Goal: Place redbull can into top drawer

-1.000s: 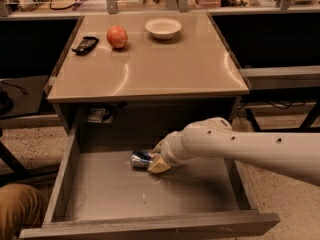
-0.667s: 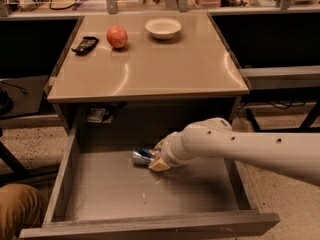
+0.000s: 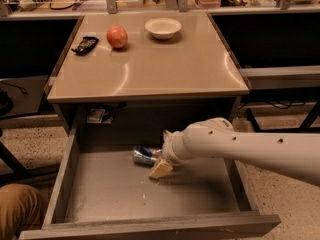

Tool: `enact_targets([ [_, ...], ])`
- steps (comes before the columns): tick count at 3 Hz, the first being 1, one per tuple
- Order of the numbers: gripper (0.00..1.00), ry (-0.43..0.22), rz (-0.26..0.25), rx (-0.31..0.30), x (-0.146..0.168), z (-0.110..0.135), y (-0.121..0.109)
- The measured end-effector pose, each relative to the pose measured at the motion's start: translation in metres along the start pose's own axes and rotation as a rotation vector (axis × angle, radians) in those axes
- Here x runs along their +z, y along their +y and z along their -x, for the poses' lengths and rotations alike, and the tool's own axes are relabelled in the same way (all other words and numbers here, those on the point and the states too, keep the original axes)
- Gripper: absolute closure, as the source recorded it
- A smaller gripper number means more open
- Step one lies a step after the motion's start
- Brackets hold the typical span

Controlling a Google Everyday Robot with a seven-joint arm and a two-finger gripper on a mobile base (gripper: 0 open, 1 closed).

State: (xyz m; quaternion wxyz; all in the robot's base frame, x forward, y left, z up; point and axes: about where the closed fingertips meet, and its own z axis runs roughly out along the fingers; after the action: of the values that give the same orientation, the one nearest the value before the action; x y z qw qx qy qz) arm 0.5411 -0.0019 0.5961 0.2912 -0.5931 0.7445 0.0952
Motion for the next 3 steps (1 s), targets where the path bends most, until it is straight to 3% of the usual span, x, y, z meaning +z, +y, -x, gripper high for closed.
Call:
enact_targets([
  [1, 0.0, 0.0, 0.0, 0.0, 0.0, 0.0, 0.0],
  [2, 0.0, 0.024, -0.027, 0.01, -0.019, -0.004, -0.005],
  [3, 0.0, 0.071, -0.101, 0.045, -0.07, -0.017, -0.012],
])
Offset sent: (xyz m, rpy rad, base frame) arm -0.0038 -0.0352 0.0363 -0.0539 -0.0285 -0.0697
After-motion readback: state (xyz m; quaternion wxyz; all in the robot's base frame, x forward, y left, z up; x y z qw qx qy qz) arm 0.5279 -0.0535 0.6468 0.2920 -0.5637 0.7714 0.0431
